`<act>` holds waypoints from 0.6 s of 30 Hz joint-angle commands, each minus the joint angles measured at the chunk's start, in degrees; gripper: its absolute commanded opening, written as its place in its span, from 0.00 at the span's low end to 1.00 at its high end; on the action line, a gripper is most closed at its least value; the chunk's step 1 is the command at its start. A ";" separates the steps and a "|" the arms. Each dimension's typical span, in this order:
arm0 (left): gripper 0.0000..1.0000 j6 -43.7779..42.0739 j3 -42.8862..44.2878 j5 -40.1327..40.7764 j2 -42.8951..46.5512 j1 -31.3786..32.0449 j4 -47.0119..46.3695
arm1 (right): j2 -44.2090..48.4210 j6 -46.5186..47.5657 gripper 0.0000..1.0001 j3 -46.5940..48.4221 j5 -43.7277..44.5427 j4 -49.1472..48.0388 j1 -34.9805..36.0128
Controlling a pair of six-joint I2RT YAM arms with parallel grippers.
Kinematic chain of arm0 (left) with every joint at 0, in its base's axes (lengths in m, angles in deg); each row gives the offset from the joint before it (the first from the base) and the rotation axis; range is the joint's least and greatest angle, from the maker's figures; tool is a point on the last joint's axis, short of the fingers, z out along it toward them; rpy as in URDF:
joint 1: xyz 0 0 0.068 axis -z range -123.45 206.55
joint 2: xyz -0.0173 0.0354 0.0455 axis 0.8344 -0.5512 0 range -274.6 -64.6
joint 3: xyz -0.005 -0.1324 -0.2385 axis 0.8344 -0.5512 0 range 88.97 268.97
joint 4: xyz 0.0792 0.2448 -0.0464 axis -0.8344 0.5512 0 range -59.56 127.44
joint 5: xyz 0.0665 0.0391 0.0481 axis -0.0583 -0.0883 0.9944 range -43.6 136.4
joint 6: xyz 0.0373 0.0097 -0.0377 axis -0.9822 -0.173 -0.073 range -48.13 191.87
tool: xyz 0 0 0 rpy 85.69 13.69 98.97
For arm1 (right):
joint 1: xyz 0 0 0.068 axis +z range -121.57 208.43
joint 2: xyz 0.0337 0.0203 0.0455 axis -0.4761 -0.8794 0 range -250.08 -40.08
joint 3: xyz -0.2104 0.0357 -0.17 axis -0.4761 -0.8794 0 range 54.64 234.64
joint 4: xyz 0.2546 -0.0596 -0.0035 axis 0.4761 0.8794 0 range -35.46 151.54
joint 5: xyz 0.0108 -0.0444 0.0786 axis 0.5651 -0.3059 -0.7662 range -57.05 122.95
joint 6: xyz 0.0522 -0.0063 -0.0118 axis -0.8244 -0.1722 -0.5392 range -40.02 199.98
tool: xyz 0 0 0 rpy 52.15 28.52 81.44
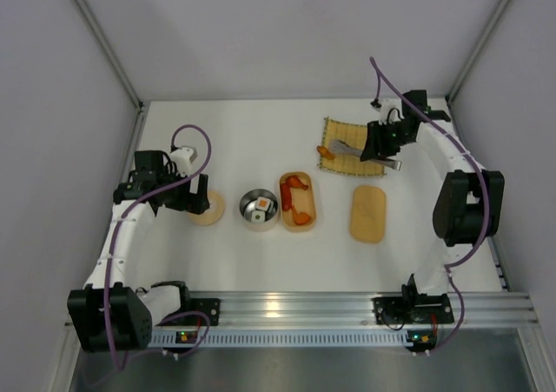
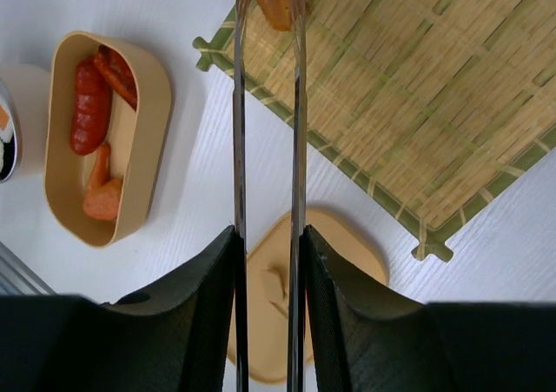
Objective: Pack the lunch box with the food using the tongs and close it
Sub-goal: Pick up the fake food from the plate.
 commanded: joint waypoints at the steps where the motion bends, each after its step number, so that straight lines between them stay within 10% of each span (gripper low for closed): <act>1: 0.98 0.33 1.72 -1.25 0.07 -0.27 -1.03 | 5.65 2.23 0.34 -1.06 -3.39 2.46 -0.99; 18: 0.98 0.43 2.07 -1.69 -0.37 -0.27 -0.95 | 1.88 11.90 0.46 7.19 -2.16 5.46 1.03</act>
